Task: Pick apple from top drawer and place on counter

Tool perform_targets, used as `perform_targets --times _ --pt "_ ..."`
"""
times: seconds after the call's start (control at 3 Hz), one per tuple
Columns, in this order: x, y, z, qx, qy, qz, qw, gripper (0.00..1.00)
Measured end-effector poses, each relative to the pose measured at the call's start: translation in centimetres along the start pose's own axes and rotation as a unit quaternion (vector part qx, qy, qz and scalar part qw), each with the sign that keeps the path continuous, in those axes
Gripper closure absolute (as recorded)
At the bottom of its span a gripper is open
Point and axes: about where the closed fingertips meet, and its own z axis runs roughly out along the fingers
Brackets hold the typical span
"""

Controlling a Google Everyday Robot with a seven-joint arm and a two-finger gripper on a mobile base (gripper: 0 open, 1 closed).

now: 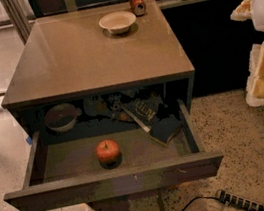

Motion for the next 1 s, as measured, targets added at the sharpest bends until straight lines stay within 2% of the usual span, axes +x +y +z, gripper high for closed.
perform_targets --times 0.33,0.67,1.0 --pt "-0.6 -0.5 0.4 0.009 0.001 0.000 1.0000 0.00" --pt "-3.3 -2.4 3.0 0.010 0.002 -0.015 0.9998 0.00" --pt "-5.6 -3.7 5.3 0.000 0.003 -0.032 0.9995 0.00"
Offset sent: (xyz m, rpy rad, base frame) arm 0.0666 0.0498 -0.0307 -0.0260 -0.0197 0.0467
